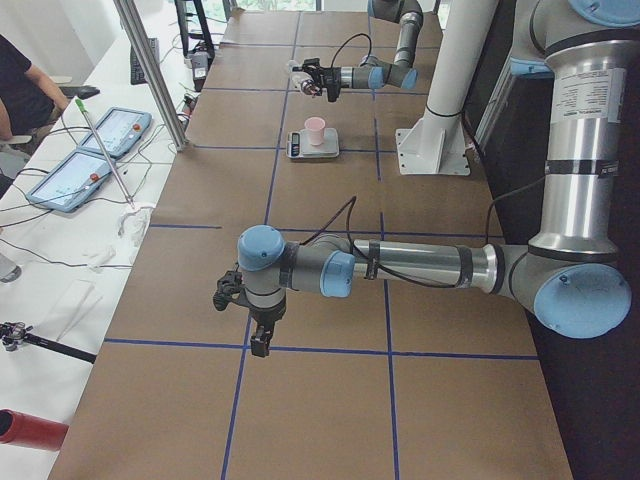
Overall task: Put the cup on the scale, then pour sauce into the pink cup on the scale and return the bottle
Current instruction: 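Tilt the bottle upright and carry it back toward its spot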
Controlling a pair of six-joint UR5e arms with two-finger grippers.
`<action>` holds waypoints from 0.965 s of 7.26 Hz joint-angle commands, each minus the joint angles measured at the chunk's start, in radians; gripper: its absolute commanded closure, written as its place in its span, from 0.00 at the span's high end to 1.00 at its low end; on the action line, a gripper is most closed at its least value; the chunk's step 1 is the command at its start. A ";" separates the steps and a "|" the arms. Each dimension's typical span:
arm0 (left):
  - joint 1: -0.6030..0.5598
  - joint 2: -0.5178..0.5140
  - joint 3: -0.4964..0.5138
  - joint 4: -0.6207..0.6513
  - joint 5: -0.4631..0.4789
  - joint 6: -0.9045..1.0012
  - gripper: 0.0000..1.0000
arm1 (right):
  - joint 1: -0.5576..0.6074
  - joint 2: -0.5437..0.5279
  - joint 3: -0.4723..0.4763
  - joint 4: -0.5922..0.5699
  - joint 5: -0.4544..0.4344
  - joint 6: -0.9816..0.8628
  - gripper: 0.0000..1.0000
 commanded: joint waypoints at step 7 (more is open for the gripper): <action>0.001 -0.004 -0.004 -0.001 0.005 -0.002 1.00 | 0.007 -0.081 0.223 0.001 0.199 0.447 0.00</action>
